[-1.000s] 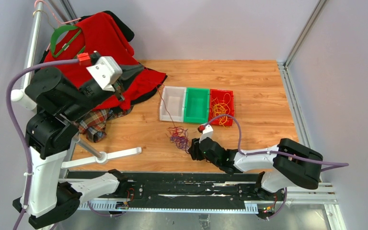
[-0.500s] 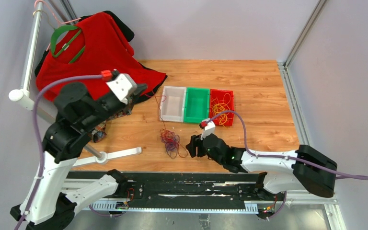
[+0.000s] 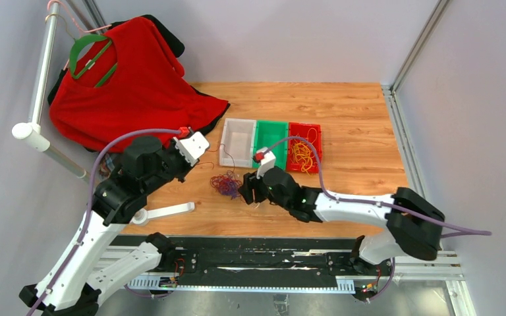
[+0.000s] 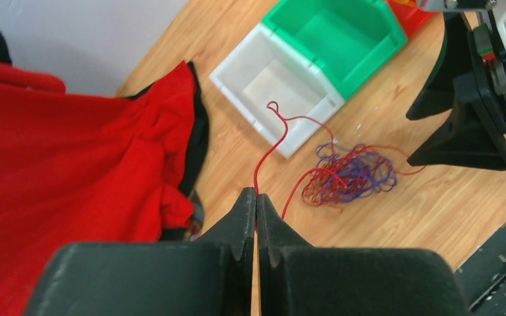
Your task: Untangle the cables
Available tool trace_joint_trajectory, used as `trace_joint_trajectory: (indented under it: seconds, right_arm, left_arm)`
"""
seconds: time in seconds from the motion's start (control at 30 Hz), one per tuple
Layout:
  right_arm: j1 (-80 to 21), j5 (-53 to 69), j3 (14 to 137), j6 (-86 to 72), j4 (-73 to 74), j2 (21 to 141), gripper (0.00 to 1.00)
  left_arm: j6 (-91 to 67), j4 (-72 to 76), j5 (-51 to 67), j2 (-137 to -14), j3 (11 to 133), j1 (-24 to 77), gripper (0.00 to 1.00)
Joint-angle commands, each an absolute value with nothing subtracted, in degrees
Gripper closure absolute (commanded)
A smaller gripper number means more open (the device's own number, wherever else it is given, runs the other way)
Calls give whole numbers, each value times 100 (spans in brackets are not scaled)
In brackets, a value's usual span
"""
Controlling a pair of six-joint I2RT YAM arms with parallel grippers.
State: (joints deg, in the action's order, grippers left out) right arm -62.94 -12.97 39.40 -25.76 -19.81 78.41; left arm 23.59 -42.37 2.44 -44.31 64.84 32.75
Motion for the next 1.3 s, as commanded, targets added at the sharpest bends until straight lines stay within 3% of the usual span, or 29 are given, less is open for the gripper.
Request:
trace_joint_trajectory:
  seconds: [0.0,0.13,0.27,0.3,0.37,0.4,0.5,0.57,0.83,1.1,1.27]
  right_arm:
    - [-6077,-626,4609,-2346,-2014,8611,44]
    - [-6057,-399,5106,-2303,-1997,9413,45]
    - [-5989,-235,5272,-2347,-1933,9804,56]
    - [-5975,-211,5222,-2376,-1934,9830,61]
    - [-5953,-179,5070,-2406,-1996,9798,70]
    - [-5938,-174,4985,-2427,-2050,9746,75]
    - [-5903,-133,4814,-2454,-2136,9604,91]
    - [-5890,-67,4779,-2432,-2123,9536,99]
    - [-5775,150,4727,-2464,-2129,9433,99]
    - [-5593,502,4628,-2562,-2255,9440,99]
    - [-5527,729,4610,-2619,-2330,9482,99]
  left_arm:
    - [2666,-4471,-527,-4147,6094,3278,99]
    - [2816,-4510,-926,-3926,5620,3278,99]
    - [2978,-4271,-1342,-3923,5178,3278,98]
    - [3032,-4219,-1436,-3961,5062,3272,91]
    - [3134,-4193,-1246,-4059,4862,3270,56]
    - [3151,-4229,-1059,-4134,4773,3271,45]
    - [3062,-4395,-125,-4492,4704,3270,33]
    - [3208,-4573,698,-4719,4775,3274,33]
    - [3961,-4295,2057,-5788,4935,3270,39]
    - [4351,-3221,1606,-7014,4854,3270,44]
    - [4449,-2630,1501,-7223,4821,3230,38]
